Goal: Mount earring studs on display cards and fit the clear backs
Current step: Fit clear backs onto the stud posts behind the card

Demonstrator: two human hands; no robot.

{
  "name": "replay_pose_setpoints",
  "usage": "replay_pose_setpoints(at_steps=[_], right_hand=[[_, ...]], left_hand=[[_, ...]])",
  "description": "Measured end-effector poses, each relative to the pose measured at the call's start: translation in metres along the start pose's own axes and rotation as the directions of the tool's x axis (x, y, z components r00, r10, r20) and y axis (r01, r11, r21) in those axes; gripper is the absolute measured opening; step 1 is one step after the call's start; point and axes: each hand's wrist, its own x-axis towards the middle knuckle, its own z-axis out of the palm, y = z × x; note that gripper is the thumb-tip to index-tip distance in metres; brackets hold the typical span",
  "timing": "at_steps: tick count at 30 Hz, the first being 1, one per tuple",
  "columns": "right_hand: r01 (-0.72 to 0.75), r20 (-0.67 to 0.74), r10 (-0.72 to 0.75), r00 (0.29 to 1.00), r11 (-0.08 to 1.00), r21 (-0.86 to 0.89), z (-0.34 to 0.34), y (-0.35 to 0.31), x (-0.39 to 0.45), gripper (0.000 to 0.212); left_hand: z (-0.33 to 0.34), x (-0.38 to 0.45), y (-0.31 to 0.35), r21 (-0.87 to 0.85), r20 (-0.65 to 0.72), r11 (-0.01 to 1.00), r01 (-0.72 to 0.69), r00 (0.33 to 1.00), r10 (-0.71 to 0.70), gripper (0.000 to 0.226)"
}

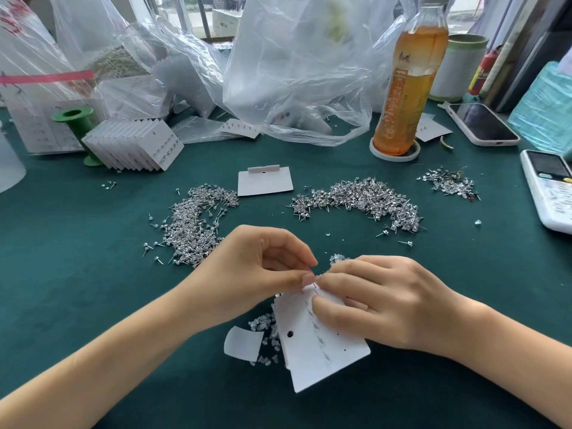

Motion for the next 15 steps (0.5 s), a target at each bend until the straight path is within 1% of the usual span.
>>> replay_pose_setpoints(at_steps=[15], right_hand=[[0.014, -0.011, -0.014, 1.000, 1.000, 0.015, 0.0038, -0.0003, -0.0026, 0.023]], left_hand=[[0.0035, -0.0013, -0.0012, -0.008, -0.007, 1.000, 0.000, 1.000, 0.000, 0.012]])
